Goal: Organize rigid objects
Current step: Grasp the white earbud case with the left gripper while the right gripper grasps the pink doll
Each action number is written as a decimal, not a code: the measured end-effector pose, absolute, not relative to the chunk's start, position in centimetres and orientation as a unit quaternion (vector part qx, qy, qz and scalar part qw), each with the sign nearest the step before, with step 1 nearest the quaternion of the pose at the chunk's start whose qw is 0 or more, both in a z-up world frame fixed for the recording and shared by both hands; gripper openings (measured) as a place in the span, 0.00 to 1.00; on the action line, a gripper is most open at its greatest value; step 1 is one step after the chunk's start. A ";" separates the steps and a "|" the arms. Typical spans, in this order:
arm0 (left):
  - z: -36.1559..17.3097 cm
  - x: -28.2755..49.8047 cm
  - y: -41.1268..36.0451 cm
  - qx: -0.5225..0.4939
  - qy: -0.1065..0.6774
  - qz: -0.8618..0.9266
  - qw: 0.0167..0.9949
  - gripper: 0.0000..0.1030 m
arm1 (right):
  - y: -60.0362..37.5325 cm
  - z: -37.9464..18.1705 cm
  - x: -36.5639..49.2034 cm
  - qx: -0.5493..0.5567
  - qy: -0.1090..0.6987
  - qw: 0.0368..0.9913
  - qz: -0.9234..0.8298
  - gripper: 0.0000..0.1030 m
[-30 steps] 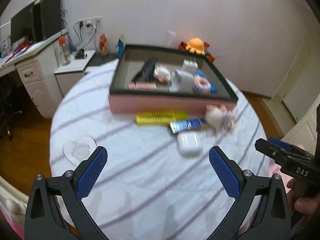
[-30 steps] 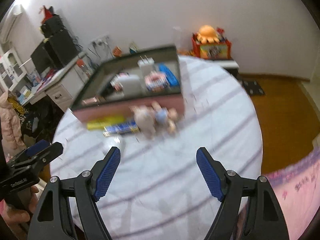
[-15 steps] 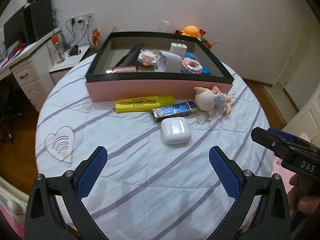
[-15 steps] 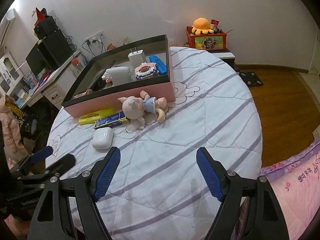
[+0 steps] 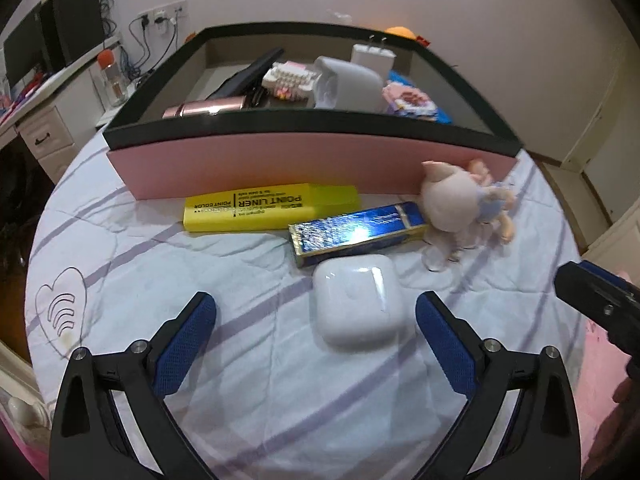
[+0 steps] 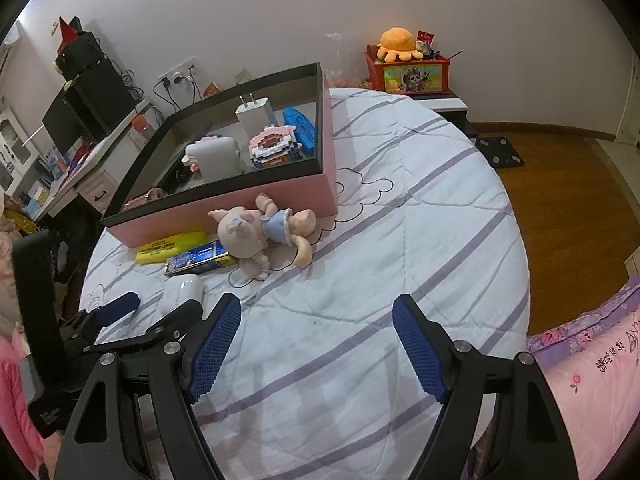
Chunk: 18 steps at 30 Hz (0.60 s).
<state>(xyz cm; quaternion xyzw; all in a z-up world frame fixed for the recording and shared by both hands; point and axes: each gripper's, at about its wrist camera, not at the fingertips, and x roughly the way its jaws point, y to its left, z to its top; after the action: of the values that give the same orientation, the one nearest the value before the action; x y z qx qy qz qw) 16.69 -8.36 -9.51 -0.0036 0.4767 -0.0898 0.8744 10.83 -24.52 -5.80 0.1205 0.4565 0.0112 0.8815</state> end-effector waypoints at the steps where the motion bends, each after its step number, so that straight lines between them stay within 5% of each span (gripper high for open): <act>1: -9.7 16.8 -8.3 -0.001 0.474 -0.086 0.876 0.96 | -24.6 -6.0 11.1 0.121 0.459 0.880 0.011 0.77; 7: -9.7 17.0 -7.7 0.001 0.456 -0.078 0.886 0.79 | -24.2 -6.7 12.8 0.118 0.466 0.877 0.016 0.77; 14: -9.4 17.1 -5.7 -0.007 0.450 -0.083 0.889 0.47 | -22.6 -7.3 14.6 0.112 0.467 0.876 0.038 0.78; 18: -9.2 16.9 -4.6 -0.026 0.450 -0.096 0.887 0.47 | -21.8 -7.7 15.7 0.103 0.464 0.879 0.042 0.77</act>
<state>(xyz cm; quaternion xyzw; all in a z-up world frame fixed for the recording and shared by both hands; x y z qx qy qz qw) 16.93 -4.58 -9.24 -0.0261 0.4504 -0.0957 0.8873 15.73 -21.85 -7.67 0.1026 0.4645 0.0417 0.8786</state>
